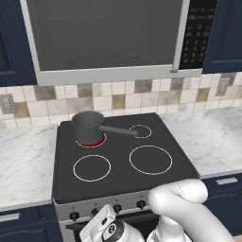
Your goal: Turn off the rear left burner of the stove.
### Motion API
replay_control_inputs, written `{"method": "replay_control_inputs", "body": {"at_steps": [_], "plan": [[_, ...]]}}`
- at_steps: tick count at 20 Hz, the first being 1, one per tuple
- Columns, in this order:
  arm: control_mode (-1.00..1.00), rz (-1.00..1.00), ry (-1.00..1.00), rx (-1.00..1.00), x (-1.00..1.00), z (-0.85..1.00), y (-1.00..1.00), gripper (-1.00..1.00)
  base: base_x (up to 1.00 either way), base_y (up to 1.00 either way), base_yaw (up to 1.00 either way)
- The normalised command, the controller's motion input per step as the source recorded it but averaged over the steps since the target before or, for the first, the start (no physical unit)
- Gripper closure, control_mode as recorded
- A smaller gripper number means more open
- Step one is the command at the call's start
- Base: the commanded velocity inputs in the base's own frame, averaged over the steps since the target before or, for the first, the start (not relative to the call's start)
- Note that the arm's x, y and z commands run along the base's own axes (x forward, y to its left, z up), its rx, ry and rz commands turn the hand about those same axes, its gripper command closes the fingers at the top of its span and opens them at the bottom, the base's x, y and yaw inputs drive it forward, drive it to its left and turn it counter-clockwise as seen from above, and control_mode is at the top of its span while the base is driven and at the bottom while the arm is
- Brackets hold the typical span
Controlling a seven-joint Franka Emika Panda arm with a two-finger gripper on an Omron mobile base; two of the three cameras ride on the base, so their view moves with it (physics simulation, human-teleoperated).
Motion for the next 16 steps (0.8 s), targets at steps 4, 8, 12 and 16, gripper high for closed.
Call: {"method": "replay_control_inputs", "body": {"at_steps": [4,8,12,16], "plan": [[-1.0,0.0,0.0,0.03,0.0,-0.29,-0.08,1.0,0.0,0.0,0.0],[-1.0,0.0,0.0,0.07,0.0,-0.15,-0.18,1.0,0.0,0.0,0.0],[-1.0,0.0,-0.01,0.1,0.0,-0.01,-0.16,1.0,0.0,0.0,0.0],[-1.0,0.0,0.0,0.2,0.0,0.0,-0.12,1.0,0.0,0.0,0.0]]}}
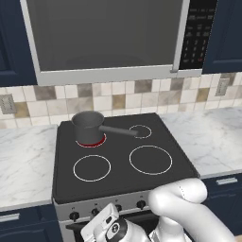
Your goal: Turn off the rear left burner of the stove.
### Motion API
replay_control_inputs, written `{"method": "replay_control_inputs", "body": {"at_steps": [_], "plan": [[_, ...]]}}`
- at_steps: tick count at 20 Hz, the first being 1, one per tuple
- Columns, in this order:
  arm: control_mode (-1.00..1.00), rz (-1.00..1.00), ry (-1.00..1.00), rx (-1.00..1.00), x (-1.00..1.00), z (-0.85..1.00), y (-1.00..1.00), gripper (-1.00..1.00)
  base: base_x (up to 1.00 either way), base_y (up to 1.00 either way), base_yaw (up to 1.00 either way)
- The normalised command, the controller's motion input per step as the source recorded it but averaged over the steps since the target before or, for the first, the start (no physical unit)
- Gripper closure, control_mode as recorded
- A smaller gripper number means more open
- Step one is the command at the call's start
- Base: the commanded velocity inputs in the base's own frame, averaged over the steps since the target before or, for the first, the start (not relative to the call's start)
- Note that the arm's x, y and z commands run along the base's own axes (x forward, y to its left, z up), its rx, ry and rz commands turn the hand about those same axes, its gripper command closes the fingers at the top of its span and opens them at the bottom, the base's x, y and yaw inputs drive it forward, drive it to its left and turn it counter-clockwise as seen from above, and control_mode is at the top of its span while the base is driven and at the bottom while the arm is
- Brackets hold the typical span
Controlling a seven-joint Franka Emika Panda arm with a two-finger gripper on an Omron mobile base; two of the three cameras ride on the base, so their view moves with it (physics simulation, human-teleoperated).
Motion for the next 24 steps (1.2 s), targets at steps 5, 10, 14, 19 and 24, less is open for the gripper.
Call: {"method": "replay_control_inputs", "body": {"at_steps": [5,10,14,19,24], "plan": [[-1.0,0.0,-0.01,0.29,0.0,0.0,-0.01,1.0,0.0,0.0,0.0],[-1.0,0.0,-0.05,0.33,0.0,0.0,0.0,1.0,0.0,0.0,0.0],[-1.0,0.0,-0.04,0.35,0.0,0.0,0.0,1.0,0.0,0.0,0.0],[-1.0,0.0,0.0,0.38,0.0,0.0,0.0,1.0,0.0,0.0,0.0],[-1.0,-0.01,0.0,0.4,0.07,0.0,0.0,1.0,0.0,0.0,0.0]]}}
